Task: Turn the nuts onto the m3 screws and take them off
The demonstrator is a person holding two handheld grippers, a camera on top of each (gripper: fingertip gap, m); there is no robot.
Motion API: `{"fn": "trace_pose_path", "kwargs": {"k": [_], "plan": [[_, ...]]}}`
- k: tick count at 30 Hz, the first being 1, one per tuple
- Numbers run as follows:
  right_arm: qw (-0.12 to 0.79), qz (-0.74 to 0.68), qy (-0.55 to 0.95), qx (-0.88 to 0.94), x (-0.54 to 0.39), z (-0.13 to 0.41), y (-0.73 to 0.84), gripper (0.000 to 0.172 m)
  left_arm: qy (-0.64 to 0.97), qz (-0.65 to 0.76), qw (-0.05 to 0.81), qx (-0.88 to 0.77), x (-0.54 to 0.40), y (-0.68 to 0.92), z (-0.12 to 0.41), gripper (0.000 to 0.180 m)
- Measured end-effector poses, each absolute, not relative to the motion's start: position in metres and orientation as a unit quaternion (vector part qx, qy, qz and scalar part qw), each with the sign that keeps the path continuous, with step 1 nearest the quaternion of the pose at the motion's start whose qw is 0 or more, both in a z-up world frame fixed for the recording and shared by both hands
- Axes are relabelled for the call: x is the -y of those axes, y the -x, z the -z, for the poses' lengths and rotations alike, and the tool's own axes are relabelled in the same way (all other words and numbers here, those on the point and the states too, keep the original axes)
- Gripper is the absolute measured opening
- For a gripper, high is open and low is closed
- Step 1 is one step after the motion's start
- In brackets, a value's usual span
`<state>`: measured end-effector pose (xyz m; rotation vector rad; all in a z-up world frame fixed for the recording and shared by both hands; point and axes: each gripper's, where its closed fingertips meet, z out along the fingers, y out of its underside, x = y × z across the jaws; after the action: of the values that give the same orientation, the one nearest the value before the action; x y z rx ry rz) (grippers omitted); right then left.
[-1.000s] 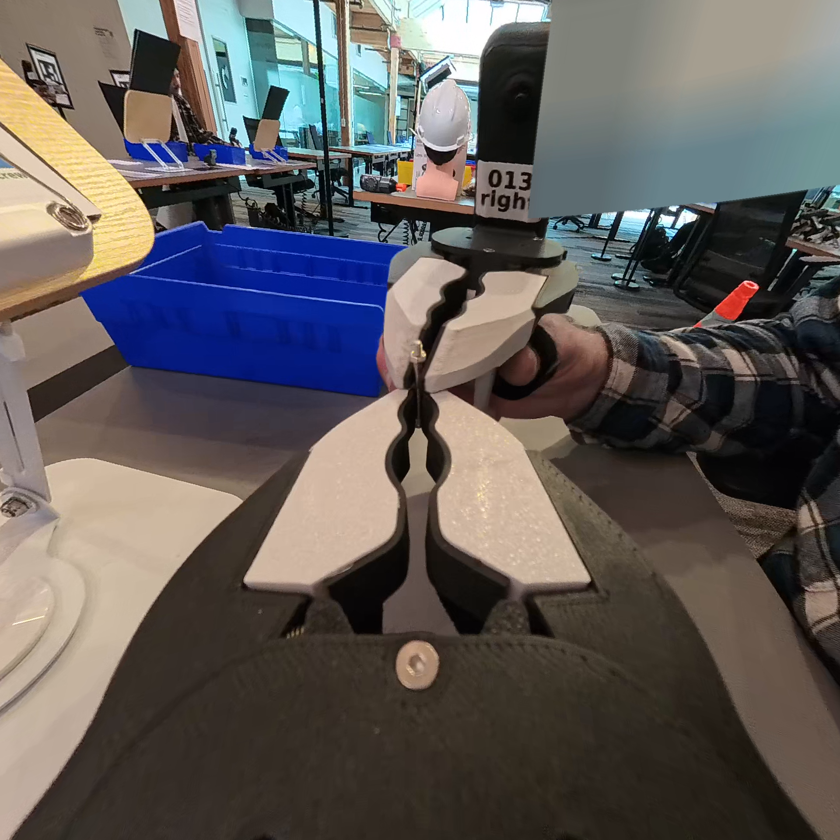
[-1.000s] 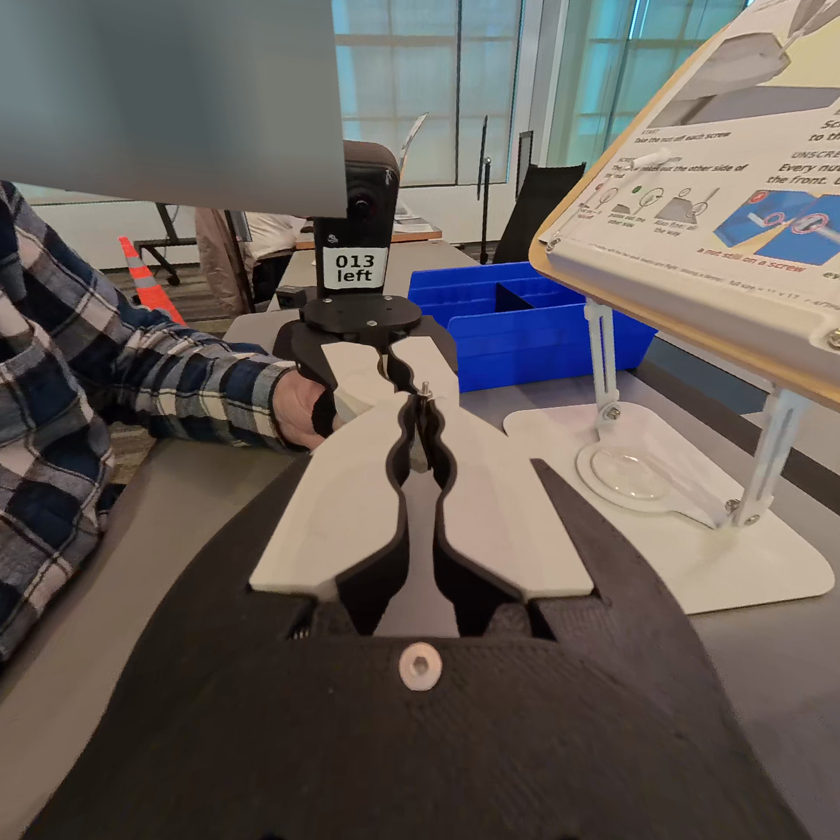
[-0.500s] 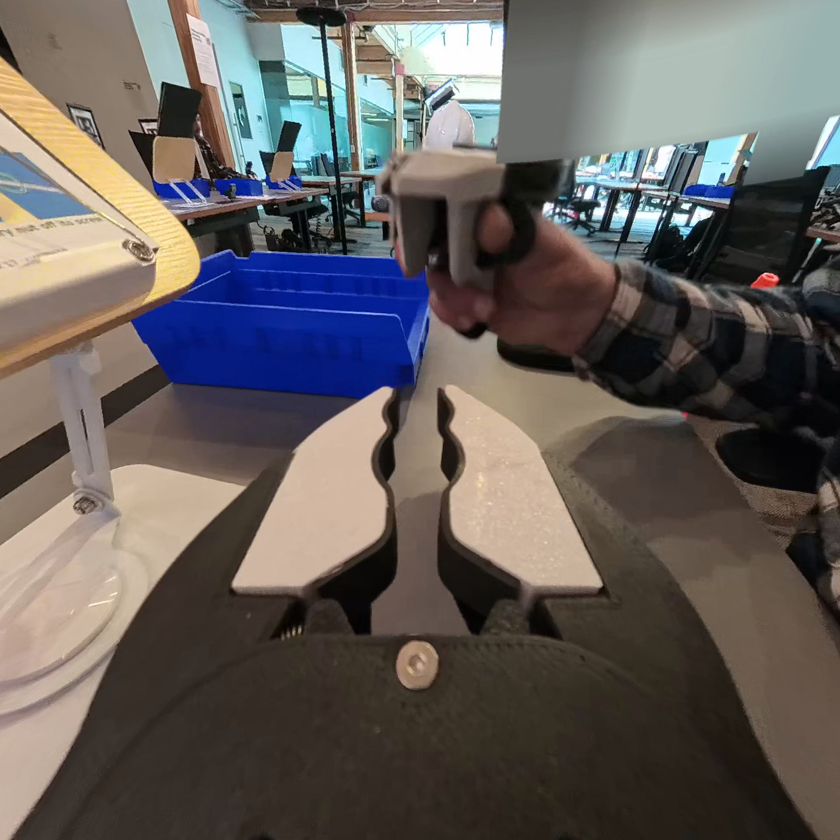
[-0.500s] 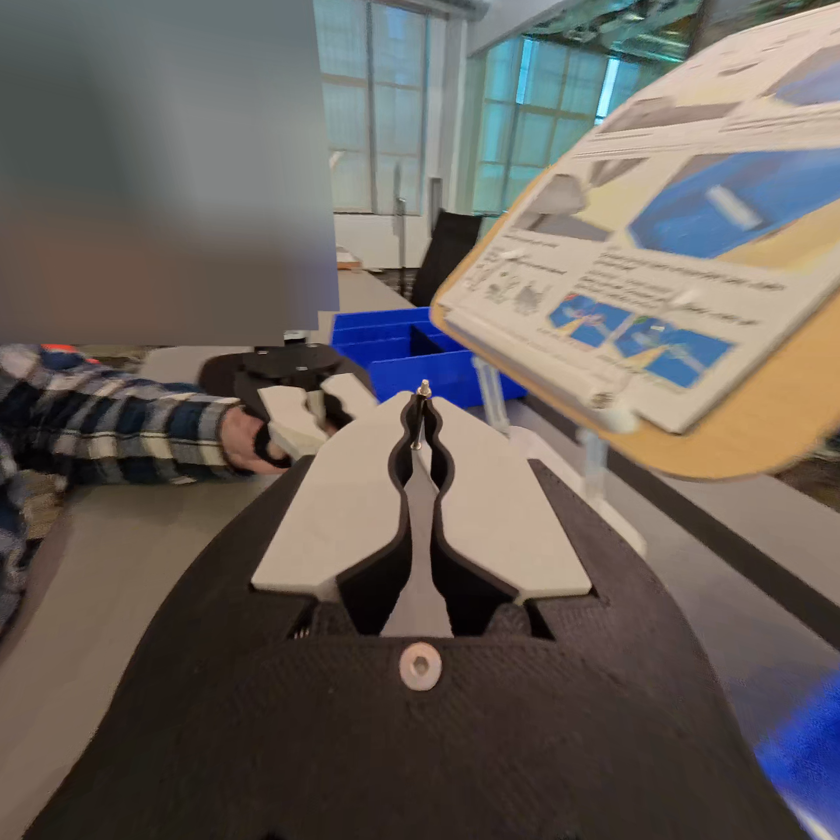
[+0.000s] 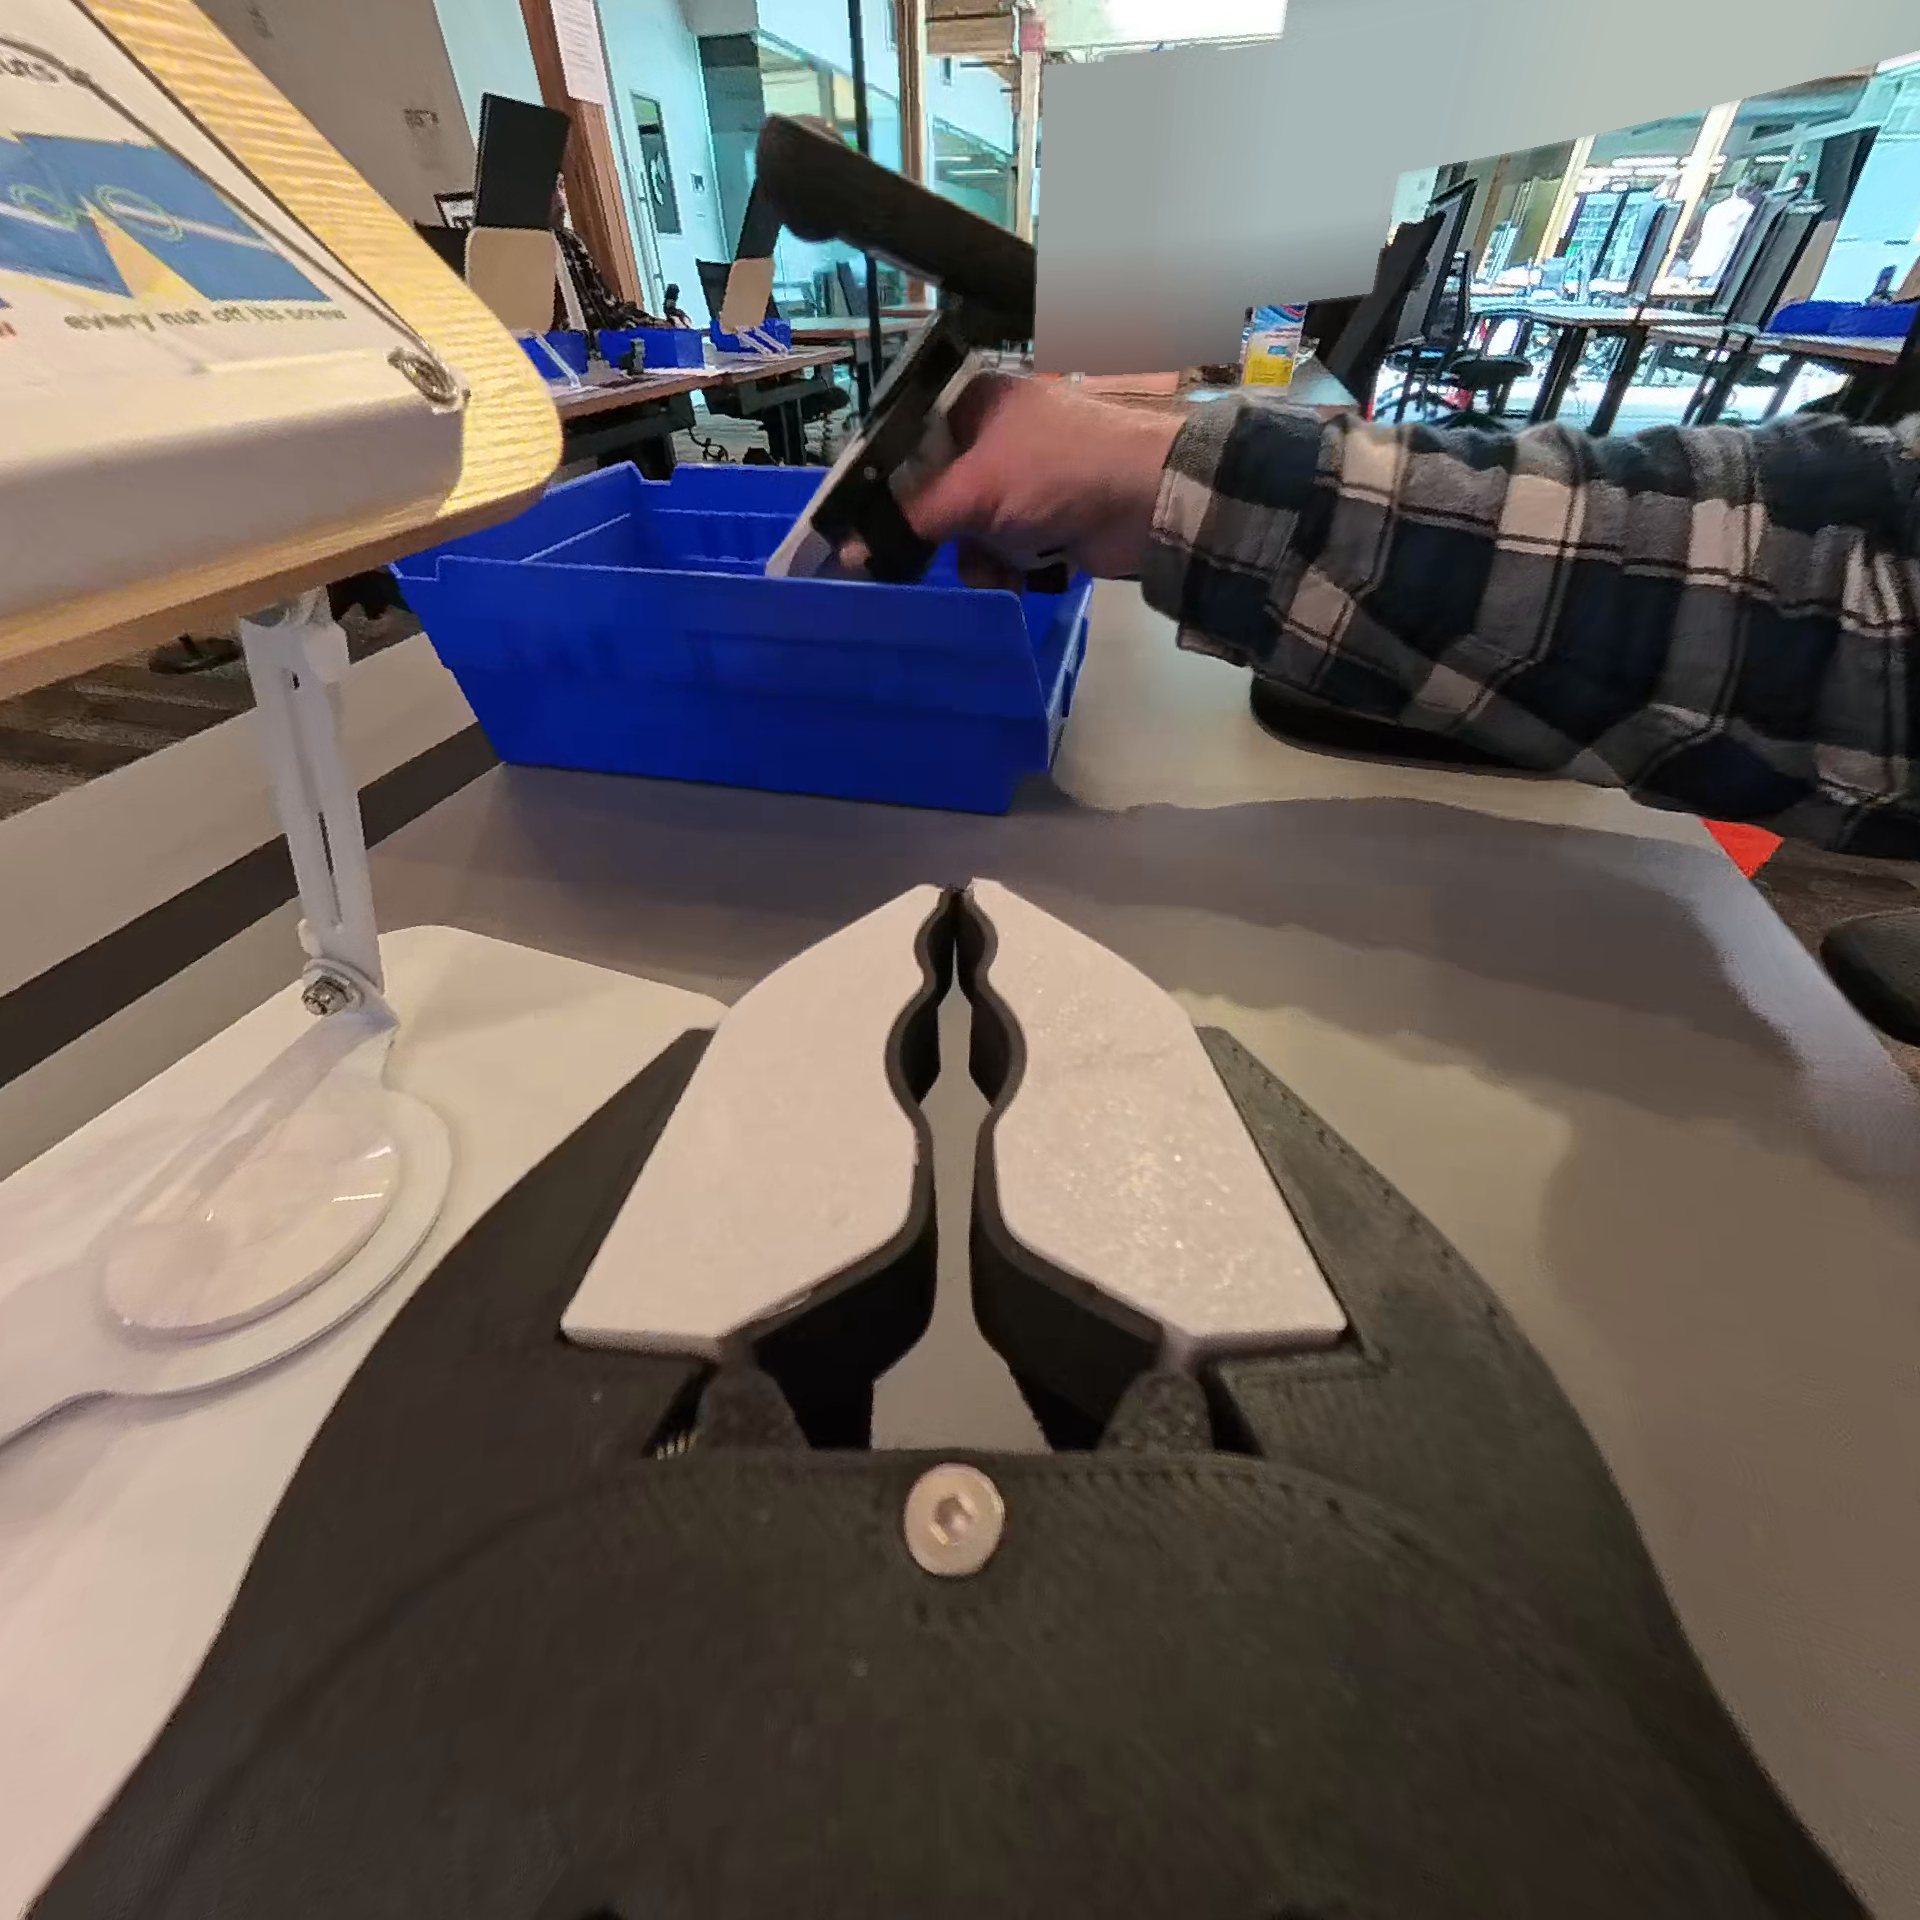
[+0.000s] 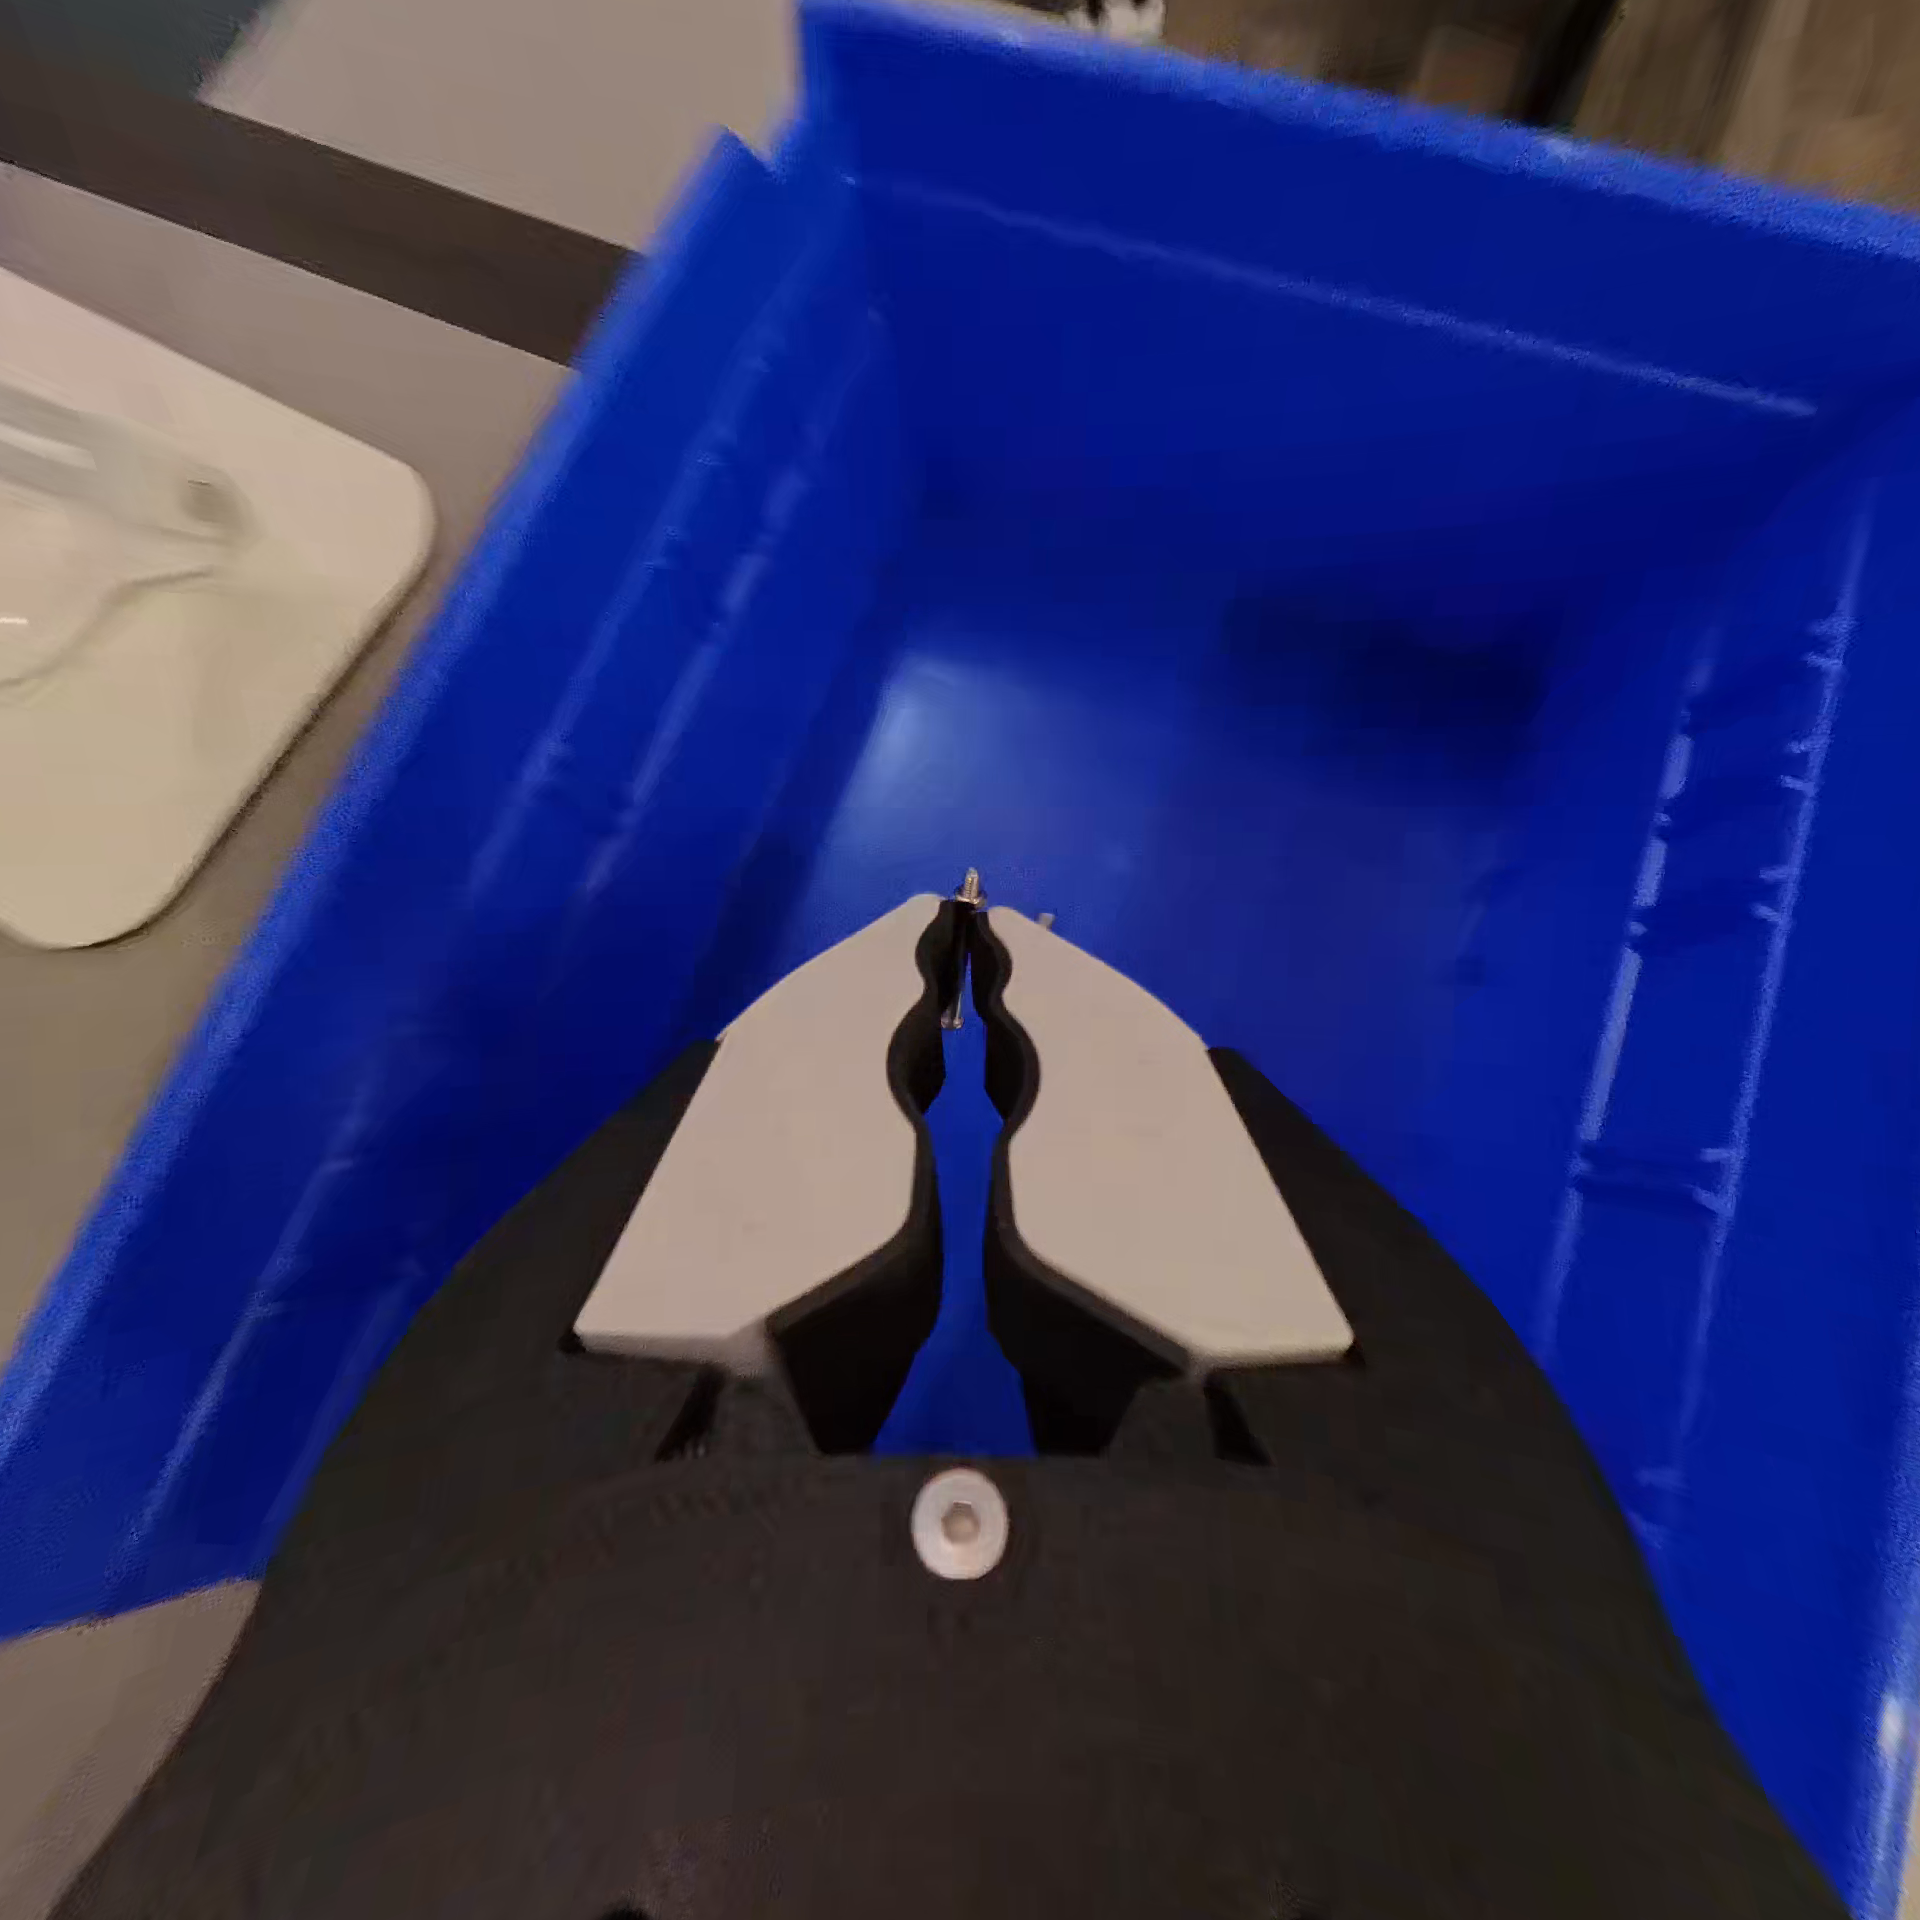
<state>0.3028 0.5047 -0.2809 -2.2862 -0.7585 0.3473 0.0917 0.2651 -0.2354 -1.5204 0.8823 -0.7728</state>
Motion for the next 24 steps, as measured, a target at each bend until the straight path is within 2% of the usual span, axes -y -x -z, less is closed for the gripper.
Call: {"fn": "trace_pose_path", "kwargs": {"k": [5, 11, 16, 20, 24], "plan": [[0.26, -0.095, 0.922, 0.271, -0.516, 0.315, -0.319, 0.003, 0.65, 0.335, 0.565, -0.382, -0.265, -0.093, 0.241, 0.0], [0.204, -0.084, 0.941, 0.256, -0.526, 0.338, -0.328, 0.004, 0.652, 0.339, 0.561, -0.38, -0.266, -0.094, 0.244, 0.0], [0.253, -0.094, 0.931, 0.245, -0.53, 0.311, -0.327, 0.026, 0.652, 0.344, 0.557, -0.383, -0.266, -0.095, 0.246, 0.0], [0.343, -0.087, 0.897, 0.266, -0.511, 0.261, -0.319, 0.026, 0.651, 0.344, 0.562, -0.377, -0.267, -0.094, 0.243, 0.0], [0.422, -0.101, 0.839, 0.328, -0.458, 0.213, -0.284, 0.017, 0.657, 0.338, 0.559, -0.375, -0.267, -0.085, 0.238, 0.013]]}}
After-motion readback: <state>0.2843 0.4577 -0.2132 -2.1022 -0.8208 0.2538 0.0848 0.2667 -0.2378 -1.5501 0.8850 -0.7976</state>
